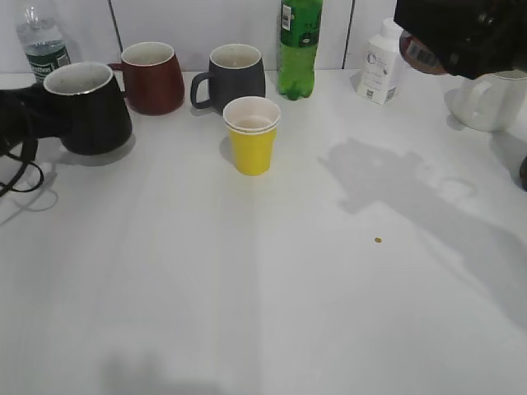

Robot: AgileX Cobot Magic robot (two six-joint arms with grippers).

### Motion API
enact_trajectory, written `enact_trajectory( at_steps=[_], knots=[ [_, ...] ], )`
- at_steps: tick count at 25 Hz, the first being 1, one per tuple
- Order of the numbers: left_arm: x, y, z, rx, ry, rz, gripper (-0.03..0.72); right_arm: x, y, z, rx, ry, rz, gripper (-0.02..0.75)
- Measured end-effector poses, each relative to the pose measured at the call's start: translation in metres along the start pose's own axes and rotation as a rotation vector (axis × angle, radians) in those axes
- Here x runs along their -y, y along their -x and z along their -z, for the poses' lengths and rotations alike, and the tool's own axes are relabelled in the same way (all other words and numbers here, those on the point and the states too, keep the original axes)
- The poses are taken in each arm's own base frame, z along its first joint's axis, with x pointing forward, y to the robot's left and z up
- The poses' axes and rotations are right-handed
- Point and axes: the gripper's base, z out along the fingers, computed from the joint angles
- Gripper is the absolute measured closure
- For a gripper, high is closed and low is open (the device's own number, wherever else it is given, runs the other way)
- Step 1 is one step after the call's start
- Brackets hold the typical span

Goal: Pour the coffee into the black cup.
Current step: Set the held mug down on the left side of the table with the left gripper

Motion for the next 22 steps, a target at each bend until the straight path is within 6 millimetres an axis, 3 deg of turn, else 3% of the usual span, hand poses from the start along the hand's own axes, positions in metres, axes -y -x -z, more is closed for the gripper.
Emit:
enact_trajectory(
  at_steps=[9,22],
  knots=[
    [-0.004,-0.029,-0.001,-0.056,0.038,0.047,0.634,0.000,0.000,0.000,0.001,0.001,0.000,0.211],
    [-0.003,-0.031,-0.001,-0.041,0.035,0.053,0.613,0.000,0.000,0.000,0.001,0.001,-0.001,0.211]
  ],
)
